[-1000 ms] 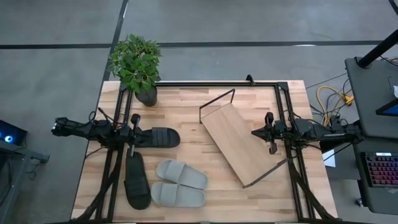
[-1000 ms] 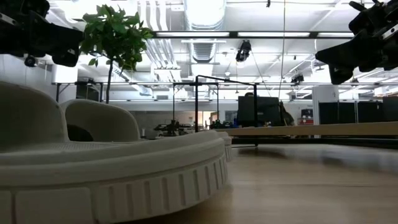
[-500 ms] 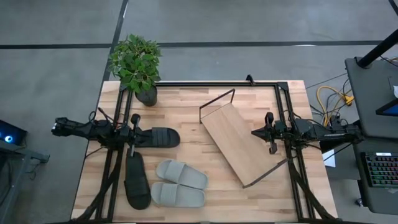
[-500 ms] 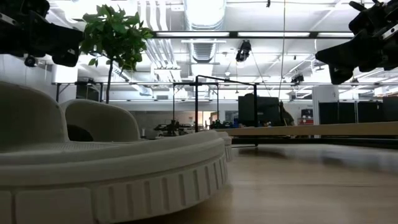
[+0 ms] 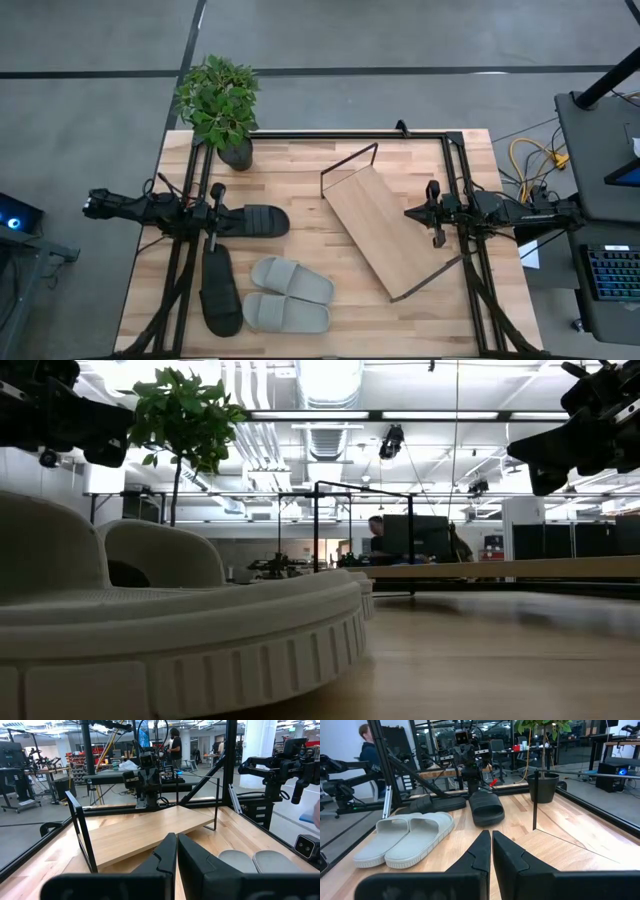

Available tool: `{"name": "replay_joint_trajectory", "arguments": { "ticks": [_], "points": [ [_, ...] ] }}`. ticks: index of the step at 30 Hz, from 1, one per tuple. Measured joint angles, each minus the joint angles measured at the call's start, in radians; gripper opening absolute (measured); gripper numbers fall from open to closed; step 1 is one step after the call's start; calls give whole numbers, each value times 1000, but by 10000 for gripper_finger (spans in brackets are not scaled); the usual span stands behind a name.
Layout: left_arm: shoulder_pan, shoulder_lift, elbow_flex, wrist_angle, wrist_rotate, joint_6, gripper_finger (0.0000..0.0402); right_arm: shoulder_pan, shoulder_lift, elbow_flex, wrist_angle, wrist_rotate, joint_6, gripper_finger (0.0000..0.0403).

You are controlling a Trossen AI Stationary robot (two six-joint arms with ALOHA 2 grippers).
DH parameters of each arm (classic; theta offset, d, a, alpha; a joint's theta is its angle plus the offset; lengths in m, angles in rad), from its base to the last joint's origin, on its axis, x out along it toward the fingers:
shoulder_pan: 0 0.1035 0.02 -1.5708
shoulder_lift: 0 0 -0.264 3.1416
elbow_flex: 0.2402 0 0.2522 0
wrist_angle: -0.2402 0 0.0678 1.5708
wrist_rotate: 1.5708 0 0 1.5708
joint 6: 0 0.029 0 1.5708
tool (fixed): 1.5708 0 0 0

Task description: Pick and place slides into the shelf

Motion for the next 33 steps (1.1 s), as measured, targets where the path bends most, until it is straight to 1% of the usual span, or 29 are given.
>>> {"name": "replay_joint_trajectory", "arguments": {
  "ticks": [12, 16, 19, 28, 31, 33],
  "points": [
    [0, 0, 0, 0, 0, 1, 0, 0, 0, 0, 0, 0, 0, 9],
    [0, 0, 0, 1, 0, 120, 0, 0, 0, 0, 0, 0, 0, 9],
    [0, 0, 0, 1, 0, 160, 0, 0, 0, 0, 0, 0, 0, 9],
    [0, 0, 0, 6, -1, 163, 0, 0, 0, 0, 0, 0, 0, 9],
    [0, 0, 0, 62, -10, 164, 0, 0, 0, 0, 1, 0, 0, 9],
    [0, 0, 0, 71, -10, 160, 0, 0, 0, 0, 2, 0, 0, 9]
  ]
}}
